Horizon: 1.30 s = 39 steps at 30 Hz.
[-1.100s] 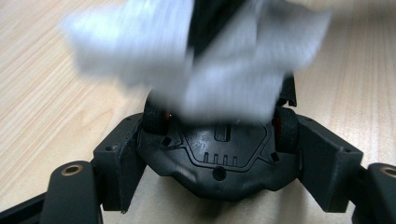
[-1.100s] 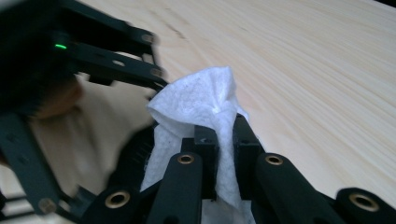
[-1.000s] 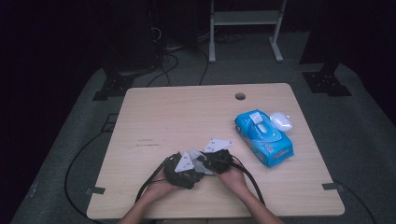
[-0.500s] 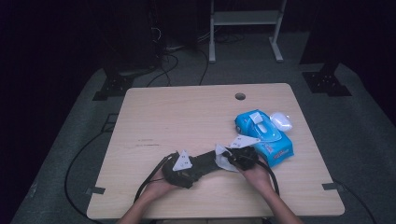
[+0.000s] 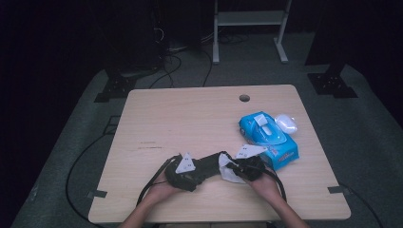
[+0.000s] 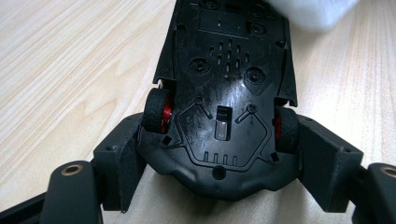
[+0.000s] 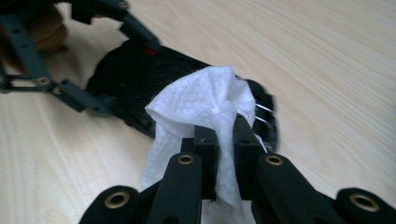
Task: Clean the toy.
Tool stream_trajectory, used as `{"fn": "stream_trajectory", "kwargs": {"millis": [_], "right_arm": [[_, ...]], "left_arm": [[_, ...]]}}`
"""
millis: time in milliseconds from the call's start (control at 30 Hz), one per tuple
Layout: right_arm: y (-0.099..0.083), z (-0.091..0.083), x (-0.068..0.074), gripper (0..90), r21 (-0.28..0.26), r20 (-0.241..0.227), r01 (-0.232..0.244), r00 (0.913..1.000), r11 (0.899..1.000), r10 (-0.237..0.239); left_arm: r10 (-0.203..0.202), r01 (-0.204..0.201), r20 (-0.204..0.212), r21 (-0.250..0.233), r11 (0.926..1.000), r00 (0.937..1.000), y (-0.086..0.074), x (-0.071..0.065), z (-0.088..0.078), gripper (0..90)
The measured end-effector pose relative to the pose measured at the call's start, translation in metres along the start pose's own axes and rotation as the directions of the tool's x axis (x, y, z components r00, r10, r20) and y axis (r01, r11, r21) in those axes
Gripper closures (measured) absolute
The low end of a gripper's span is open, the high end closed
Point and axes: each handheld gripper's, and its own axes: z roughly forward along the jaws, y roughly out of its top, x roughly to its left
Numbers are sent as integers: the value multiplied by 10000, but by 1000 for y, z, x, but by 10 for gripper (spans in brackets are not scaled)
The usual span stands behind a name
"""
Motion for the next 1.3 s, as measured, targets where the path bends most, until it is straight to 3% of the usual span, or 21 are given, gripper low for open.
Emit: {"fn": "stream_trajectory", "kwargs": {"millis": [100, 267, 433, 567, 800, 967, 1133, 1300], "right_arm": [[0, 0, -4, 834, -62, 48, -57, 10000, 10000, 58], [-7, -6, -17, 834, -145, 406, -609, 9973, 9980, 614], [-2, 0, -5, 834, -83, 75, -126, 9999, 9999, 126], [-4, -3, -14, 834, -75, 448, -299, 9985, 9995, 302], [-7, -6, -15, 834, -16, 460, -342, 9984, 9994, 342], [1, -2, -21, 835, -120, 764, -523, 9957, 9986, 531], [16, 11, -19, 834, -354, 571, -577, 9966, 9977, 597], [26, 22, -15, 834, -354, 480, -293, 9984, 9989, 310]], "left_arm": [[-14, 14, -69, 11, 10000, 10000, 0, 0, -1, 243], [-28, 28, -50, -18, 10000, 10000, 0, 1, 0, 243], [-36, 37, -62, 5, 10000, 10000, 0, 1, 0, 243], [-25, 25, -66, 19, 10000, 10000, -1, 1, -1, 243], [35, -35, -31, -11, 10000, 10000, 0, -1, 0, 243], [60, -60, -63, -45, 10000, 10000, 1, -1, 1, 243], [168, -168, -140, -26, 9999, 9998, 2, -2, 1, 243], [70, -70, -104, 4, 10000, 9999, 0, -1, -1, 243]]}}
